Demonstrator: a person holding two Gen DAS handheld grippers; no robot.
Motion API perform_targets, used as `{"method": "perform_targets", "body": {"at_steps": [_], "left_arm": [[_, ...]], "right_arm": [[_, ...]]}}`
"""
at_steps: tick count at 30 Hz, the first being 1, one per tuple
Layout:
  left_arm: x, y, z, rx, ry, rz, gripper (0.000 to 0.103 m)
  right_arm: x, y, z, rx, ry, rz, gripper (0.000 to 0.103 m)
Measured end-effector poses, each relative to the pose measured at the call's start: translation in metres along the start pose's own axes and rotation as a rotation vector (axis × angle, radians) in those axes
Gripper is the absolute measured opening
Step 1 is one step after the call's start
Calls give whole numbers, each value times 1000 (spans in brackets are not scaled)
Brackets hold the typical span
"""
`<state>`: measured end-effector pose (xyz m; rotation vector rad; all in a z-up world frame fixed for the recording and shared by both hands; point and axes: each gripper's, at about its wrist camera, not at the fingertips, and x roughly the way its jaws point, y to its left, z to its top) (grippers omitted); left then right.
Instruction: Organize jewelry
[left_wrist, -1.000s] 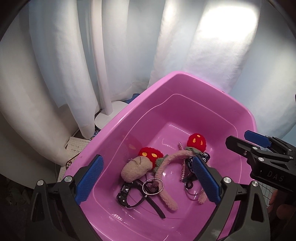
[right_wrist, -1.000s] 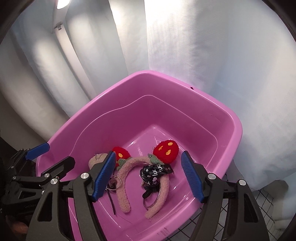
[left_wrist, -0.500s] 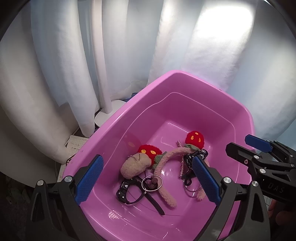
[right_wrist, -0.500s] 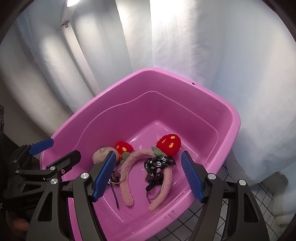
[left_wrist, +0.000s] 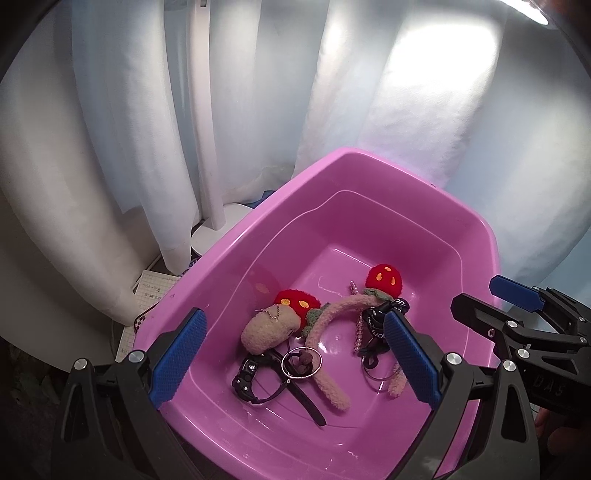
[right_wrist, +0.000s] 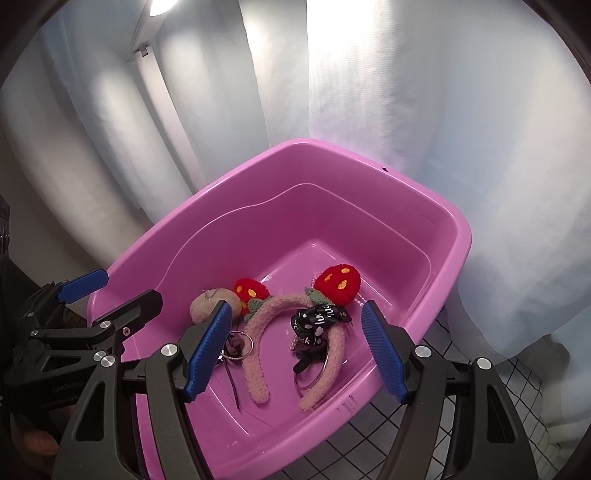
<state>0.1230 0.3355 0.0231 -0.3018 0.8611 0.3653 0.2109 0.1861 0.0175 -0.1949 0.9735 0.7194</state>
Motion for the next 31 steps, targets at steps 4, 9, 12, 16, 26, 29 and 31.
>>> {"method": "perform_targets", "body": {"at_steps": [4,9,12,16,26,29,31], "left_arm": [[-3,0,-2,-2,-3,-6,95],[-6,-1,-3,1,-5,-1,95],[-8,-1,-5,6,-7,2,97],[-10,-2,-7,12,-13,4,97],[-15,-4,-12,7,-16,4,97],[-17,-4,-13,0,-15,1,97],[-18,-4,-14,0,-16,1,97]], "right_arm": [[-4,1,-2,-2,-3,0,70],[-8,2,-4,-3,-14,-2,70],[-11,3,-5,-1,-20,-4,70],[-14,3,-7,1,-22,-7,70],[-19,2,-12,4,-25,-12,70],[-22,2,-15,5,-28,-12,70],[-23,1,-16,5,-28,-13,70]]}}
